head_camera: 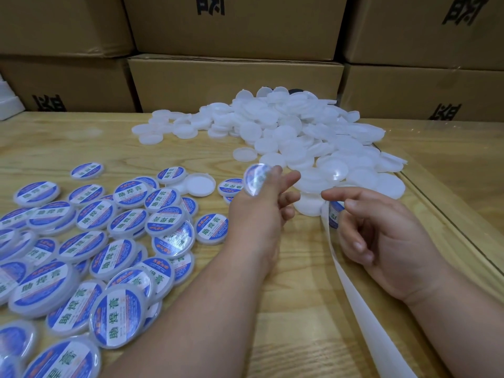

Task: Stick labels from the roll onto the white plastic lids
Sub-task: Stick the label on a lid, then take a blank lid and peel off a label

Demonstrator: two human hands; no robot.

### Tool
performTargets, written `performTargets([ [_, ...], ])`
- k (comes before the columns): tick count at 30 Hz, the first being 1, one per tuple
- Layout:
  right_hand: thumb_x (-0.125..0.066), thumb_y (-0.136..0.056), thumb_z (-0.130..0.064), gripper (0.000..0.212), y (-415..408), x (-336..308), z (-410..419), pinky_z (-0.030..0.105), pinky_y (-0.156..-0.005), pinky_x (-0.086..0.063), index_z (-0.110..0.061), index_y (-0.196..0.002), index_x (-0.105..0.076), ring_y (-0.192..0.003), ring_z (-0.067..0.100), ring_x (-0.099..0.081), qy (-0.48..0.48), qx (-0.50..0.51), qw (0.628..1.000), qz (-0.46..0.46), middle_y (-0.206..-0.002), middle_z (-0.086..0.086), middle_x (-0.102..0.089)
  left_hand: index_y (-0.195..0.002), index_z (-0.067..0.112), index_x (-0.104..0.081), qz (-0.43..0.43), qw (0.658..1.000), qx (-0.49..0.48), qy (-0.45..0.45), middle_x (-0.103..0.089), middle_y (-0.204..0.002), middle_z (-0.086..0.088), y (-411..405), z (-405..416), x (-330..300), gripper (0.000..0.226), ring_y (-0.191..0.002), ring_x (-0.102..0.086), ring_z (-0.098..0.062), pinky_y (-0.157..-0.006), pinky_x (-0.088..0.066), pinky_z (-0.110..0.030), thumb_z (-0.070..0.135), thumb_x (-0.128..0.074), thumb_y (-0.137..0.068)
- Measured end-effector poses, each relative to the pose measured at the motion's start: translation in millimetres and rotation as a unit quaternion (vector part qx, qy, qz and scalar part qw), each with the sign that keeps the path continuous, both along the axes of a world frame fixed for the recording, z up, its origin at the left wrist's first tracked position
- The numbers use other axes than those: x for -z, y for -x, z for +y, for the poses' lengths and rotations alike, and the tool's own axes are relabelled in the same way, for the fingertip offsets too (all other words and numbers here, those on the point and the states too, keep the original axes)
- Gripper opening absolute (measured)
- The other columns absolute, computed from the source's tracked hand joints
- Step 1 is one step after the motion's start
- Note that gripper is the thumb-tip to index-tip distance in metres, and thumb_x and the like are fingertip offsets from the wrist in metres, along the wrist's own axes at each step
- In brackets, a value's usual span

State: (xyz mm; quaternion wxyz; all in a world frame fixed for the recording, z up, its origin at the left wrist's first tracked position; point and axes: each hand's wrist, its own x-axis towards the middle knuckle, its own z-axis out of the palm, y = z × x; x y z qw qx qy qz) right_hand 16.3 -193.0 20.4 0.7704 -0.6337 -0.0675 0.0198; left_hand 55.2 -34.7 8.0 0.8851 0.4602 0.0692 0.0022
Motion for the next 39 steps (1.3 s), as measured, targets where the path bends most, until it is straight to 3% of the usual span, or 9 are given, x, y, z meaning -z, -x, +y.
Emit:
performTargets([
  [4,-0.06,-0.087,-0.014,0.018,3.9,2.1,5.8,0.019,-0.038,-0.028,-0.022,-0.09,-0.076,-0.037,0.013,-0.03,0.118,0.07,0.99,-0.035,-0.043,0.006,-0.038,-0.104,0.012,-0.072,0.051,0.995,0.016,0.082,-0.076,-0.079,-0.009,0.6,5.6,-6.7,0.066,-0.042,-0.047,-0.011,-0.039,-0.033,-0.019,0.064,-0.031,-0.102],
  [8,-0.057,-0.098,-0.005,0.026,4.9,6.0,9.6,0.019,-0.039,-0.03,-0.022,-0.084,-0.073,-0.039,0.011,-0.033,0.156,0.085,0.983,-0.043,-0.044,0.002,-0.039,-0.092,0.011,-0.073,0.052,0.989,-0.012,0.136,-0.064,-0.06,-0.005,-1.5,8.4,-5.4,0.083,-0.039,-0.038,-0.013,-0.038,-0.029,-0.019,0.073,-0.019,-0.099],
  [13,-0.062,-0.097,-0.014,0.029,4.7,6.4,10.9,0.017,-0.041,-0.032,-0.016,-0.068,-0.058,-0.041,0.012,-0.034,0.183,0.088,0.978,-0.042,-0.046,0.004,-0.042,-0.105,0.019,-0.064,0.065,0.981,-0.065,0.173,-0.058,-0.058,0.001,-6.0,10.8,-6.2,0.061,-0.04,-0.038,-0.012,-0.04,-0.031,-0.018,0.067,-0.028,-0.101],
  [19,-0.064,-0.097,-0.021,0.024,3.4,8.2,10.9,0.017,-0.04,-0.032,-0.011,-0.076,-0.061,-0.041,0.013,-0.034,0.199,0.101,0.974,-0.037,-0.051,0.006,-0.041,-0.129,0.017,-0.051,0.052,0.979,-0.081,0.178,-0.065,-0.063,0.004,-5.3,10.3,-5.5,0.025,-0.045,-0.049,-0.009,-0.043,-0.042,-0.021,0.019,-0.053,-0.104],
  [21,-0.063,-0.098,-0.02,0.024,2.5,8.4,10.4,0.018,-0.039,-0.031,-0.01,-0.076,-0.062,-0.042,0.013,-0.033,0.191,0.108,0.975,-0.036,-0.051,0.007,-0.04,-0.126,0.018,-0.055,0.019,0.992,-0.084,0.094,-0.068,-0.066,0.004,-2.8,6.5,-4.9,0.026,-0.053,-0.056,-0.01,-0.049,-0.046,-0.022,0.009,-0.052,-0.101],
  [24,-0.062,-0.099,-0.018,0.024,0.6,8.6,8.9,0.019,-0.039,-0.03,-0.011,-0.075,-0.063,-0.041,0.011,-0.032,0.168,0.118,0.978,-0.033,-0.049,0.003,-0.04,-0.112,0.033,-0.063,-0.083,0.974,-0.077,-0.194,-0.073,-0.08,0.011,6.6,-3.9,0.6,0.033,-0.073,-0.064,-0.002,-0.065,-0.049,-0.015,0.006,-0.05,-0.098],
  [26,-0.061,-0.099,-0.017,0.026,-0.5,8.6,8.0,0.019,-0.039,-0.03,-0.013,-0.073,-0.064,-0.042,0.01,-0.033,0.159,0.122,0.979,-0.035,-0.049,0.0,-0.041,-0.114,0.036,-0.065,-0.156,0.913,-0.04,-0.375,-0.073,-0.099,0.015,13.2,-9.9,5.5,0.037,-0.09,-0.063,0.002,-0.079,-0.048,-0.013,0.008,-0.049,-0.097],
  [29,-0.062,-0.098,-0.017,0.027,-1.5,9.2,6.9,0.018,-0.04,-0.031,-0.017,-0.071,-0.066,-0.042,0.009,-0.035,0.152,0.133,0.979,-0.041,-0.049,-0.001,-0.042,-0.133,0.031,-0.062,-0.203,0.766,0.015,-0.609,-0.067,-0.125,0.004,17.4,-12.5,10.7,0.046,-0.125,-0.05,-0.015,-0.107,-0.041,-0.032,0.013,-0.051,-0.092],
  [39,-0.065,-0.097,-0.019,0.021,-4.8,13.8,3.5,0.02,-0.041,-0.032,-0.019,-0.076,-0.068,-0.045,0.011,-0.034,0.173,0.155,0.971,-0.052,-0.05,-0.002,-0.043,-0.104,0.038,-0.068,-0.134,0.699,0.001,-0.703,-0.048,-0.11,0.013,18.1,-14.4,14.1,0.023,-0.117,-0.033,-0.017,-0.092,-0.021,-0.033,0.05,-0.063,-0.085],
])
